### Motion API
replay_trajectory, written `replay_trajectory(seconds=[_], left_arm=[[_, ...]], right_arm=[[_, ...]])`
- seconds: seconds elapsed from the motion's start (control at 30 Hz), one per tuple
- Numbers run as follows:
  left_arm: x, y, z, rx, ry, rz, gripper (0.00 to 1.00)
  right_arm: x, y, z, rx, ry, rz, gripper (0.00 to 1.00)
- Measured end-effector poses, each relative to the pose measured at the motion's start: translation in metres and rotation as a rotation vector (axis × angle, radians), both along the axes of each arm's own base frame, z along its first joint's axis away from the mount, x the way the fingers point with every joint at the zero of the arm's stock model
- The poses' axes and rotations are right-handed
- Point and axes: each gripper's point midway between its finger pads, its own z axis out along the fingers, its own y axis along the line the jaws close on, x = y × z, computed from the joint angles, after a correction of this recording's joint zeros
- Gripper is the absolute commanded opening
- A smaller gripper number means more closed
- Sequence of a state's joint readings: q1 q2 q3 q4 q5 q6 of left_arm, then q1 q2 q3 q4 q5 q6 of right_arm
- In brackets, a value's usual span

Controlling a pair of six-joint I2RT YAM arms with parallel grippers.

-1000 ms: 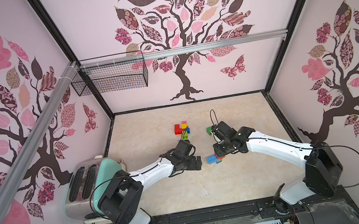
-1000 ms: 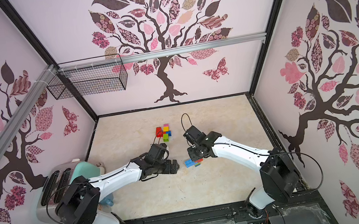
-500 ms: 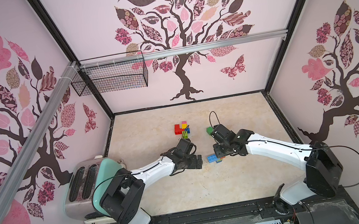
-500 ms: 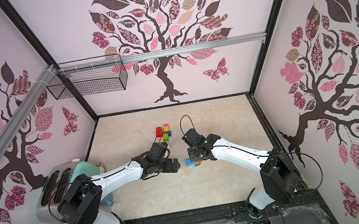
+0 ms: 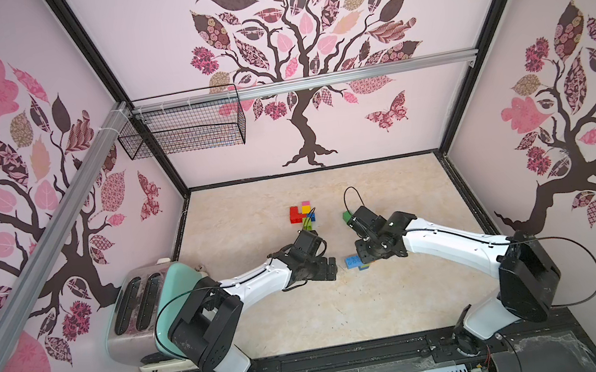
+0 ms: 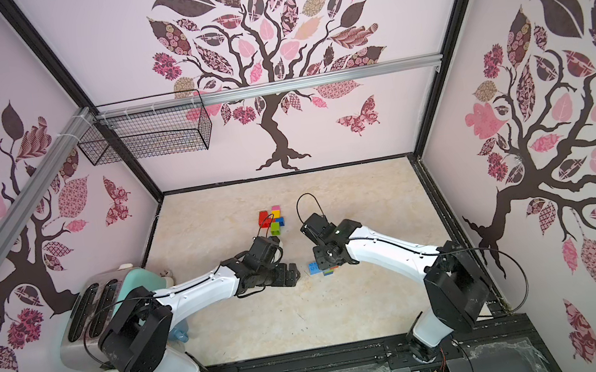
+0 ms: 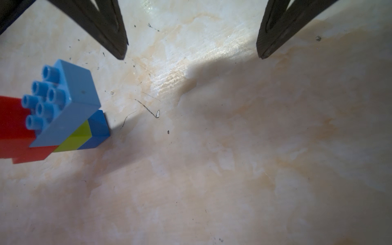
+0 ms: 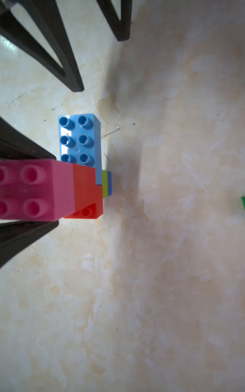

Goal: Assemble the number 4 with lego
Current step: Assemble the lego brick with the lego brick, then pick up the lego brick from the center of the board.

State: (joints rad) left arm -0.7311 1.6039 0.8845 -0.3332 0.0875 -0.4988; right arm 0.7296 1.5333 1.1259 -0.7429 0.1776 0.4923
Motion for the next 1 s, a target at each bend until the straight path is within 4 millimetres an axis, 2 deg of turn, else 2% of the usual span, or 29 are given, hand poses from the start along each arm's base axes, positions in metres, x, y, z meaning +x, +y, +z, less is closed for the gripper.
replay_trajectory(seconds=[0.1,0.27,0.5,0.6,0.73,0.83,1.0], left_arm=[[0.0,0.0,-0.001,-0.001,0.001,0.0,0.98],[0.0,-0.001,0.0,-0.003,0.002,-0.001,0.98],[0.0,-0.001,0.0,-0.004,0.002,-0.002,0.98],[0.0,-0.001,-0.001,-0.003,0.002,-0.001,0.98],[0.003,0.002,0.001,0.008,-0.012,0.01,0.98],[0.007,0.004,0.009,0.008,-0.043,0.024,0.98],[0.015,0.009,0.033,-0.003,-0.123,0.054,0.98]], right_arm=[[-0.001,-0.001,0.004,-0.01,0.005,0.008,0.6],[0.011,0.009,0.024,0.025,-0.047,0.024,0.69],[0.024,0.017,0.04,0.049,-0.105,0.052,0.75],[0.037,0.018,0.046,0.079,-0.14,0.047,0.79],[0.07,0.005,0.051,0.145,-0.181,0.024,0.81],[0.101,-0.002,0.041,0.162,-0.197,0.043,0.82],[0.144,0.0,-0.006,0.104,-0.151,0.103,0.91]])
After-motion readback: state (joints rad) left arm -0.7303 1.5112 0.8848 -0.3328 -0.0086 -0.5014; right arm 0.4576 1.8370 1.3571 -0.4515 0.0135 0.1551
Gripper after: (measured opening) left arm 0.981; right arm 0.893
